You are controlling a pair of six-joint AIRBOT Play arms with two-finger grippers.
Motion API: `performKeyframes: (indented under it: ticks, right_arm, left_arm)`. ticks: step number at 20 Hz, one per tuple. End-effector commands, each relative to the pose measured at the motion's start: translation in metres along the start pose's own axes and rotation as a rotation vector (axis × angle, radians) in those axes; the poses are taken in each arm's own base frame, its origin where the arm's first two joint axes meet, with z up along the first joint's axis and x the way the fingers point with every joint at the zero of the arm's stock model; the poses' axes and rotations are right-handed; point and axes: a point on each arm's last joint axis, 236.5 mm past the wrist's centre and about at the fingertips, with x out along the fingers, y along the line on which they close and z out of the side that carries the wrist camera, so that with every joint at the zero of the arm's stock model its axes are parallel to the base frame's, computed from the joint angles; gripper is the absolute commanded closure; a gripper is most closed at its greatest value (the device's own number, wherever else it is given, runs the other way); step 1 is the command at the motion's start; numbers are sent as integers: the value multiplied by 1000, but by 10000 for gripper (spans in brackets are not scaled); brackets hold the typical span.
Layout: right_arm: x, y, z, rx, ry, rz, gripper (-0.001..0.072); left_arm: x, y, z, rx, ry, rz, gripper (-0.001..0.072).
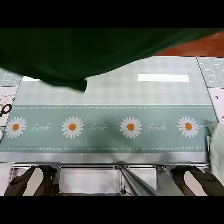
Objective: Fold the shirts.
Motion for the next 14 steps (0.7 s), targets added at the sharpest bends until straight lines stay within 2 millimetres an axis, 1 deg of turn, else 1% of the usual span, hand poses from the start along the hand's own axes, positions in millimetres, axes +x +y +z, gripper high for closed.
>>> performKeyframes:
  ticks: [1, 2, 3, 5, 6, 7, 8, 9, 10, 12, 13, 14]
  right_arm:
    - [-80, 19, 12, -77, -77, -91, 687]
    - [-93, 22, 7, -88, -66, -107, 687]
    - [-102, 25, 0, -94, -44, -111, 687]
    - [-111, 28, -20, -84, 27, -116, 687]
    - [-113, 26, -32, -74, 77, -124, 687]
    - [-114, 19, -48, -40, 142, -151, 687]
    - [-109, 12, -62, -4, 192, -168, 687]
    - [-102, 8, -75, 15, 239, -165, 687]
    - [-91, 4, -89, 36, 282, -155, 687]
    - [-61, -8, -118, 85, 350, -141, 688]
    - [-45, -13, -132, 115, 372, -129, 687]
    - [-25, -18, -152, 150, 404, -107, 687]
  left_arm:
    - [-52, -54, 23, 192, -72, 77, 691]
    - [-68, -59, 23, 221, -72, 120, 691]
    - [-84, -58, 23, 235, -72, 167, 691]
    - [-115, -45, 17, 232, -43, 260, 691]
    - [-126, -38, 8, 208, -4, 286, 691]
    - [-130, -32, -8, 185, 62, 291, 691]
    - [-129, -24, -28, 169, 140, 292, 691]
    - [-123, -14, -53, 146, 225, 297, 692]
    - [-114, -3, -75, 117, 290, 304, 691]
    - [-88, 24, -125, 55, 413, 317, 691]
    - [-72, 41, -152, 21, 469, 326, 691]
    - [-58, 55, -177, -10, 515, 333, 691]
